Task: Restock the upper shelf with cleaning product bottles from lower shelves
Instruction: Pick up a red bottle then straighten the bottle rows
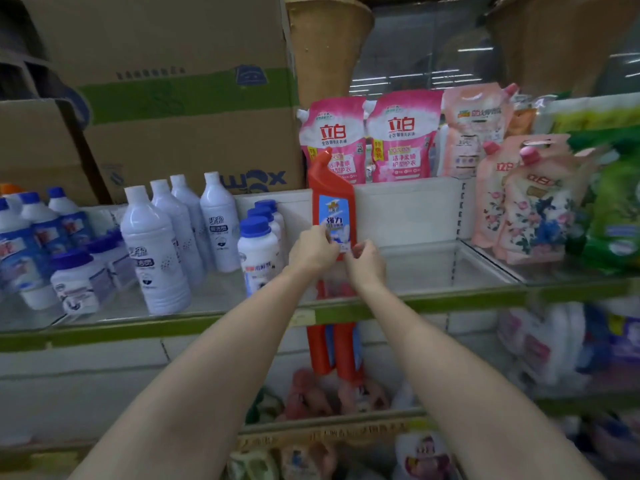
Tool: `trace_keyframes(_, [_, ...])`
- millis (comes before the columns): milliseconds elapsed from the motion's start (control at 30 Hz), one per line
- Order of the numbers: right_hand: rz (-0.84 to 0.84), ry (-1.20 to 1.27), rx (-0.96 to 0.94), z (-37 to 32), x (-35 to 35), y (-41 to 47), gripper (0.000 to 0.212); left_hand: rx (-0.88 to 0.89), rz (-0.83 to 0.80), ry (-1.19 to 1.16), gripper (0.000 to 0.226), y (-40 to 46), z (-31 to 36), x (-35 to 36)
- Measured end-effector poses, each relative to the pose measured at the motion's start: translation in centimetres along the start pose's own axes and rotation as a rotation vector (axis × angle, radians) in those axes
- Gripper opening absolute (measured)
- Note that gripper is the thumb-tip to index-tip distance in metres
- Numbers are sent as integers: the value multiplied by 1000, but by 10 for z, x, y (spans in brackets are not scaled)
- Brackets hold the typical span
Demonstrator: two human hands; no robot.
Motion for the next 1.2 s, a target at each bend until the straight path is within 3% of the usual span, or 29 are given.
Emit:
trace_keyframes(100, [65, -71, -29, 4, -21, -41, 4, 20, -45, -34, 16, -31, -12, -3])
trace_keyframes(267, [93, -111, -40, 22, -37, -108, 7, 30, -151, 17, 14, -93, -56, 1])
trace_keyframes(600, [-192, -244, 203, 97, -5, -186, 9, -65, -288, -114, 14, -177, -138, 33])
trace_keyframes(767, [-221, -212, 277, 127, 9, -187, 12, -165, -382, -125, 9, -183, -154, 64])
trace_keyframes(900, [-286, -141, 345, 160, 29, -168, 16, -295, -419, -211, 25, -167, -168, 96])
trace_keyframes(1000, [-280, -99, 394, 178, 39, -141, 15, -403, -397, -267, 19, -149, -169, 121])
trace_keyframes(1200, [-294, -8, 357, 214, 58, -85, 10, -418, -292, -275, 8, -100, -172, 174])
Point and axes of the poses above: each hand's wrist, its own y-axis towards the middle knuckle, its own x-axis out of the palm, z = x × y, the point moved 4 cm from there along y, towards the middle knuckle, and after that the axes turned 5 degrees about -y, right-handed, at the moved point
